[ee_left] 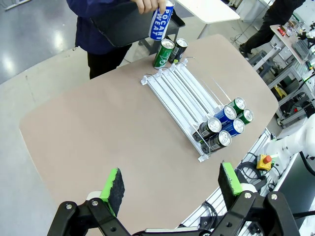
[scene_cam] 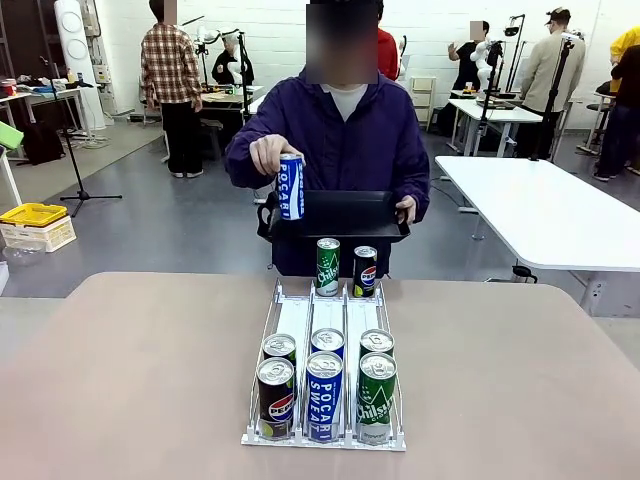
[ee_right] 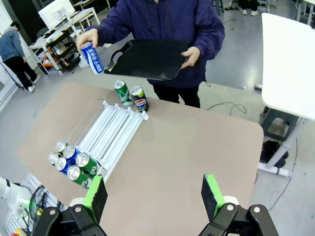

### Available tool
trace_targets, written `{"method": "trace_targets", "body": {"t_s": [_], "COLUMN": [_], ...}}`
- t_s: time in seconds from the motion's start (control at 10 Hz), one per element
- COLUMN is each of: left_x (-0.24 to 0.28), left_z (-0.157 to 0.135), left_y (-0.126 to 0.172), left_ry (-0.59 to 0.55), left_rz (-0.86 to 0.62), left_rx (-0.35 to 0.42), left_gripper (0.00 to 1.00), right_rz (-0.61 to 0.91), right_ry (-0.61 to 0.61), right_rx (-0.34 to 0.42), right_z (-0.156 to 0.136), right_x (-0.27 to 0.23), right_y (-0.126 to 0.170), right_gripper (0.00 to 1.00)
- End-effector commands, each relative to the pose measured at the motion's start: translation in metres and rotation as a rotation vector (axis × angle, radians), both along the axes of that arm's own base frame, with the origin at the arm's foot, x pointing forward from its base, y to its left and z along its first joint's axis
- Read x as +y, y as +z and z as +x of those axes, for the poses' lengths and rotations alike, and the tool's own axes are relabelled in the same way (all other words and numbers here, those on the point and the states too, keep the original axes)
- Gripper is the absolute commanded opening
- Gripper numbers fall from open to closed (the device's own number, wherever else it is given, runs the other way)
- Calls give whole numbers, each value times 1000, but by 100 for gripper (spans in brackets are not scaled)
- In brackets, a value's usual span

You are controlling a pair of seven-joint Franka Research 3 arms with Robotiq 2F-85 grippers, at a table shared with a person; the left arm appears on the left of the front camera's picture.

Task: Retrieve and hand over the desired beverage to the person.
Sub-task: Pick up a can of the same type that the person held from the Automatic Can Dispenser.

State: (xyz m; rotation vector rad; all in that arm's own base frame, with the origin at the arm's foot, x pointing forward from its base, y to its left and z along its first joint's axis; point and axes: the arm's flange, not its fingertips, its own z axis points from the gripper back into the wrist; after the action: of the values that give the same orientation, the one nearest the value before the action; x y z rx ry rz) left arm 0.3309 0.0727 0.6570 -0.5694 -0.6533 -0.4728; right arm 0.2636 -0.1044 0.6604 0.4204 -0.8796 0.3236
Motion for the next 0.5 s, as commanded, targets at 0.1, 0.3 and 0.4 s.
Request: {"method": "trace_targets", "body": {"t_s": [0.1,0.3,0.4], "left_x": [2,2,2], "left_z": [1,1,1], "left_y": [2,2,2], "left_ry": [-15,-15,-15], "left_rz": [-3,-3,-3], "left_rx": [-11,-11,-11], "left_gripper": [100,100,100], "right_rz": [4,4,4], "right_ry": [8,8,8], "right_rx": [0,0,0], "right_z": [1,1,1], "right_x": [0,0,0], "right_y": [-1,-1,-1], "right_gripper": [100,100,100]}}
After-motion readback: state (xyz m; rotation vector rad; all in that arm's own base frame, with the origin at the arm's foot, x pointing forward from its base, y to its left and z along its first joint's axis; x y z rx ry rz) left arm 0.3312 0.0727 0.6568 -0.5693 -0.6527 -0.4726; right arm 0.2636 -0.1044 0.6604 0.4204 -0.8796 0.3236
